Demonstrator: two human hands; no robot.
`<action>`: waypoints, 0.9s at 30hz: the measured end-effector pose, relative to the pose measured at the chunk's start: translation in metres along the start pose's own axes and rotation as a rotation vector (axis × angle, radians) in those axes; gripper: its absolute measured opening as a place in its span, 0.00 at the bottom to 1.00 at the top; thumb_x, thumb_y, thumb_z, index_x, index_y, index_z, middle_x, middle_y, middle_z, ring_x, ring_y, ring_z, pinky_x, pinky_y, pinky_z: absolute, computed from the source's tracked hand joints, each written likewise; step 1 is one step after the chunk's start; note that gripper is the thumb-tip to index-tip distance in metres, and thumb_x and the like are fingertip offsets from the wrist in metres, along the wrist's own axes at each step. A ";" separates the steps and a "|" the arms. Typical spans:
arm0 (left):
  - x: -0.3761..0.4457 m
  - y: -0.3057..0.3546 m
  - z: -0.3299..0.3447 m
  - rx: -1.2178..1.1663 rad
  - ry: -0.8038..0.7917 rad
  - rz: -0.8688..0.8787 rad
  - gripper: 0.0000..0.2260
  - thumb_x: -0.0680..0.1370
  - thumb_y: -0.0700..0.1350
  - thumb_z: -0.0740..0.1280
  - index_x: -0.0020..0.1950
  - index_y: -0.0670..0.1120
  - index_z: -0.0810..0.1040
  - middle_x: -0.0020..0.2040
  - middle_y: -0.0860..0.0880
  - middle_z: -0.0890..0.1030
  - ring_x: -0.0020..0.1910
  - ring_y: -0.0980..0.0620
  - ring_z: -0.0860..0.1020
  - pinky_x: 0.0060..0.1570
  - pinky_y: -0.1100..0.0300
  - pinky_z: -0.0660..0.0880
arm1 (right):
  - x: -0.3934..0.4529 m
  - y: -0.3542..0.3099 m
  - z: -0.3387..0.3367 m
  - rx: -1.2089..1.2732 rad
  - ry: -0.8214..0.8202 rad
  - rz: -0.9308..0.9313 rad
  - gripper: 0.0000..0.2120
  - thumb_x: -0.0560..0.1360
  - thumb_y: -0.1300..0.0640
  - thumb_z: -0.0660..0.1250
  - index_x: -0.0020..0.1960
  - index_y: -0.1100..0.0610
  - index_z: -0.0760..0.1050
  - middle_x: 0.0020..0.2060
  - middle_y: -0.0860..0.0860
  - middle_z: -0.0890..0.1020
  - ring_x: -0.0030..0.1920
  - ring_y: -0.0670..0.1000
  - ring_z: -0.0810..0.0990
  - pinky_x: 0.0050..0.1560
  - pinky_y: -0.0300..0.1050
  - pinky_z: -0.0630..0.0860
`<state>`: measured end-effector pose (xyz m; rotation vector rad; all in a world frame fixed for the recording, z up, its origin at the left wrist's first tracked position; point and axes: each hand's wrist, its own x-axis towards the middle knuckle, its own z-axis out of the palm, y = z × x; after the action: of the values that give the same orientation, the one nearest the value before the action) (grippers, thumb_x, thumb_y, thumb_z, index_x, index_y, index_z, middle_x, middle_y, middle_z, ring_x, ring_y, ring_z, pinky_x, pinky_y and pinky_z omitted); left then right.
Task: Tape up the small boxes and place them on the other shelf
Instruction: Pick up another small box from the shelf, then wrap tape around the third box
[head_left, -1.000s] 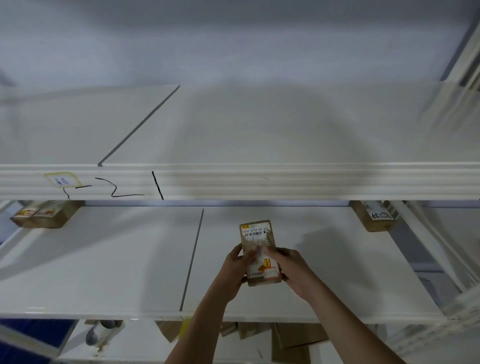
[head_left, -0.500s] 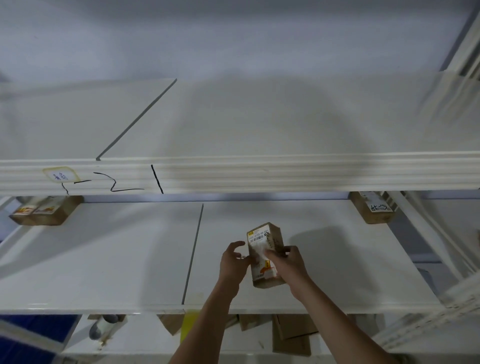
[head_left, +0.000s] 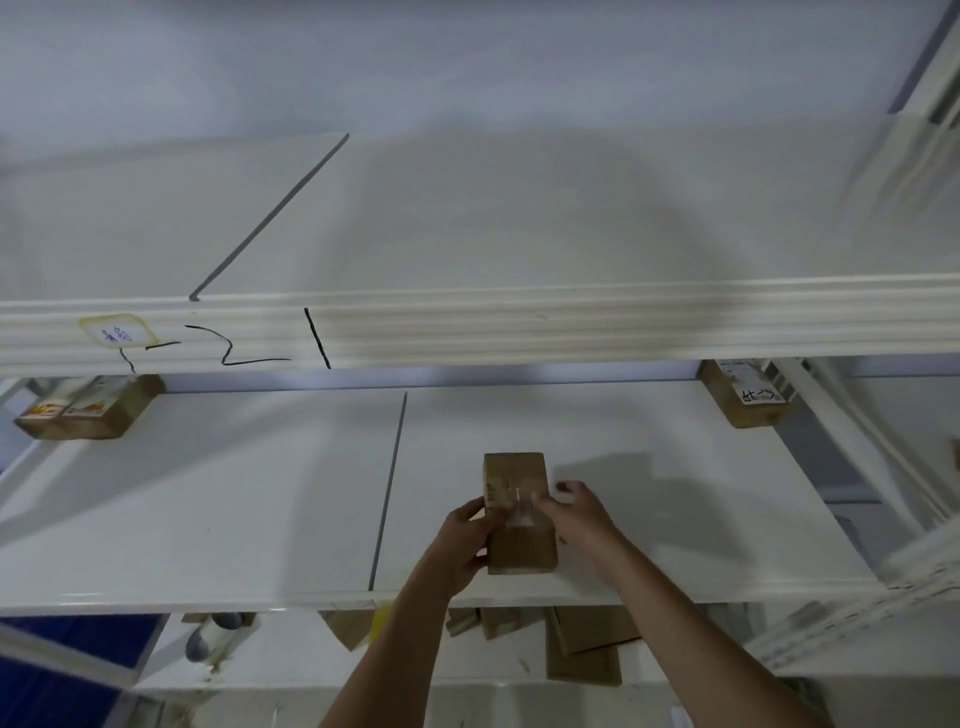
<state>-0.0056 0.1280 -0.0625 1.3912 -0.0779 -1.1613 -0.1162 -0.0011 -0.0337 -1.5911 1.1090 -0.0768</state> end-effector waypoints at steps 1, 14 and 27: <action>0.003 -0.002 0.000 0.024 0.028 0.010 0.18 0.77 0.47 0.73 0.65 0.44 0.78 0.56 0.43 0.84 0.56 0.42 0.82 0.55 0.48 0.81 | 0.000 0.002 0.003 0.009 -0.070 0.035 0.23 0.77 0.42 0.69 0.67 0.53 0.72 0.60 0.49 0.79 0.57 0.52 0.81 0.58 0.51 0.80; 0.014 -0.021 0.005 0.558 0.387 0.101 0.17 0.76 0.45 0.72 0.64 0.45 0.75 0.52 0.46 0.79 0.47 0.49 0.80 0.40 0.60 0.79 | 0.014 0.030 0.035 -0.458 0.138 0.014 0.09 0.79 0.51 0.68 0.49 0.58 0.77 0.38 0.50 0.78 0.38 0.48 0.77 0.29 0.39 0.65; 0.011 -0.014 -0.003 0.650 0.400 0.196 0.20 0.76 0.52 0.73 0.64 0.45 0.76 0.51 0.45 0.83 0.43 0.51 0.80 0.45 0.60 0.77 | 0.018 0.036 0.013 -0.393 0.332 -0.048 0.13 0.78 0.50 0.70 0.41 0.58 0.74 0.31 0.49 0.77 0.32 0.49 0.76 0.34 0.41 0.71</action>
<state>-0.0063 0.1257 -0.0803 2.1133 -0.3201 -0.6934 -0.1206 -0.0005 -0.0761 -2.0062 1.4046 -0.1678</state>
